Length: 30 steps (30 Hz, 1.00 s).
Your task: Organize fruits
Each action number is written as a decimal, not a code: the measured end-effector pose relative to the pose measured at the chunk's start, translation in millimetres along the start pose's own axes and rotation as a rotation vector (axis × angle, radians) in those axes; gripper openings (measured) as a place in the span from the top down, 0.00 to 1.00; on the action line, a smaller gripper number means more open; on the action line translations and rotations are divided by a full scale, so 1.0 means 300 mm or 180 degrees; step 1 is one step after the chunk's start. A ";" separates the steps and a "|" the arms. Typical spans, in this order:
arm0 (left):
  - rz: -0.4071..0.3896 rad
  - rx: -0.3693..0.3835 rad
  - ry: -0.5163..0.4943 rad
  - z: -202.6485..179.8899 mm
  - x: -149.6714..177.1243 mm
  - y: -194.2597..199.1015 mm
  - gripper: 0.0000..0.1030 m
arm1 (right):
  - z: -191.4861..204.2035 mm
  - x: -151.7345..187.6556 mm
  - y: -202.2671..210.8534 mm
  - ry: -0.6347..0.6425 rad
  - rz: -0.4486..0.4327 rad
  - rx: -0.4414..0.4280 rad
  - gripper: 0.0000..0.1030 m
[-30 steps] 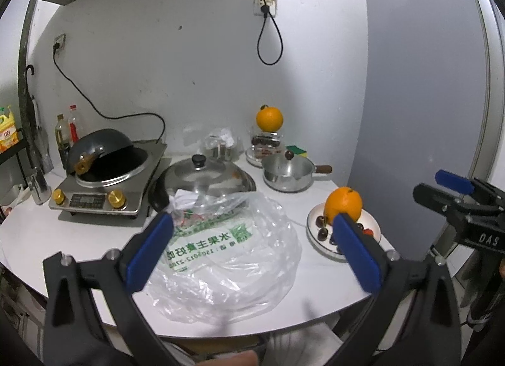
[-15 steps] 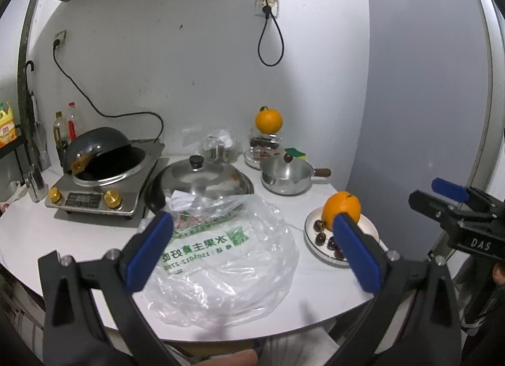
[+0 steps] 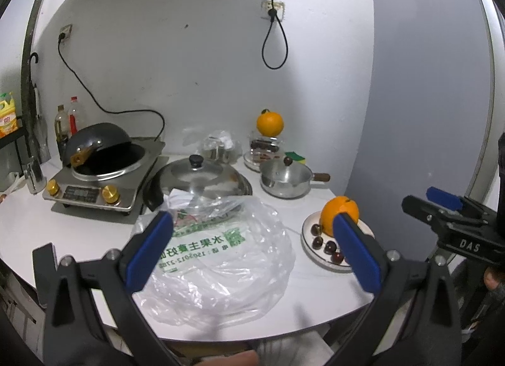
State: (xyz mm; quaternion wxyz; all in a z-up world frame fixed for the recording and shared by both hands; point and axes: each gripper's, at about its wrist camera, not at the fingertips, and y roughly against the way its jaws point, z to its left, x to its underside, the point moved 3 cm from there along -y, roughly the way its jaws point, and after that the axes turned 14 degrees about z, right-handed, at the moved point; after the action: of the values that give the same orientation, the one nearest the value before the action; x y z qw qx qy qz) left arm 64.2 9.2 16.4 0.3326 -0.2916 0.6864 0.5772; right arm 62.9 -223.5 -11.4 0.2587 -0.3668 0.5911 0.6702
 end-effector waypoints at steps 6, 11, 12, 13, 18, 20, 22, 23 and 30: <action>-0.0050 -0.0010 0.0018 0.004 -0.002 0.010 0.01 | -0.001 -0.001 -0.001 0.0003 -0.0004 -0.0003 0.18; -0.0057 -0.0011 0.0018 0.005 -0.002 0.011 0.01 | -0.001 -0.001 0.000 0.0005 0.0001 -0.0006 0.18; -0.0059 -0.0010 0.0015 0.005 -0.001 0.012 0.01 | -0.001 -0.001 0.000 0.0005 -0.0003 -0.0002 0.18; -0.0060 -0.0011 0.0014 0.005 -0.002 0.013 0.01 | -0.001 -0.001 0.000 0.0004 -0.0003 -0.0003 0.18; -0.0070 -0.0008 0.0009 0.005 -0.006 0.016 0.01 | -0.002 -0.002 -0.001 0.0007 -0.0003 -0.0003 0.18; -0.0075 -0.0013 0.0014 0.007 -0.008 0.018 0.01 | 0.000 -0.002 0.001 0.0009 -0.0003 -0.0003 0.18; -0.0078 -0.0016 0.0021 0.009 -0.009 0.018 0.01 | 0.000 -0.003 0.000 0.0012 0.0002 -0.0002 0.18; -0.0077 -0.0018 0.0021 0.009 -0.008 0.018 0.01 | 0.001 -0.003 0.001 0.0014 0.0004 -0.0001 0.18; -0.0083 -0.0027 0.0015 0.007 -0.009 0.015 0.01 | 0.000 -0.005 -0.005 0.0022 0.0030 0.0006 0.18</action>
State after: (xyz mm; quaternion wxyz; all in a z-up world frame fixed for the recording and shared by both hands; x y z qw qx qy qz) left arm 62.5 12.2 21.1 0.3372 -0.3034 0.6809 0.5750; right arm 65.1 -223.1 -11.1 0.2538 -0.3661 0.5944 0.6695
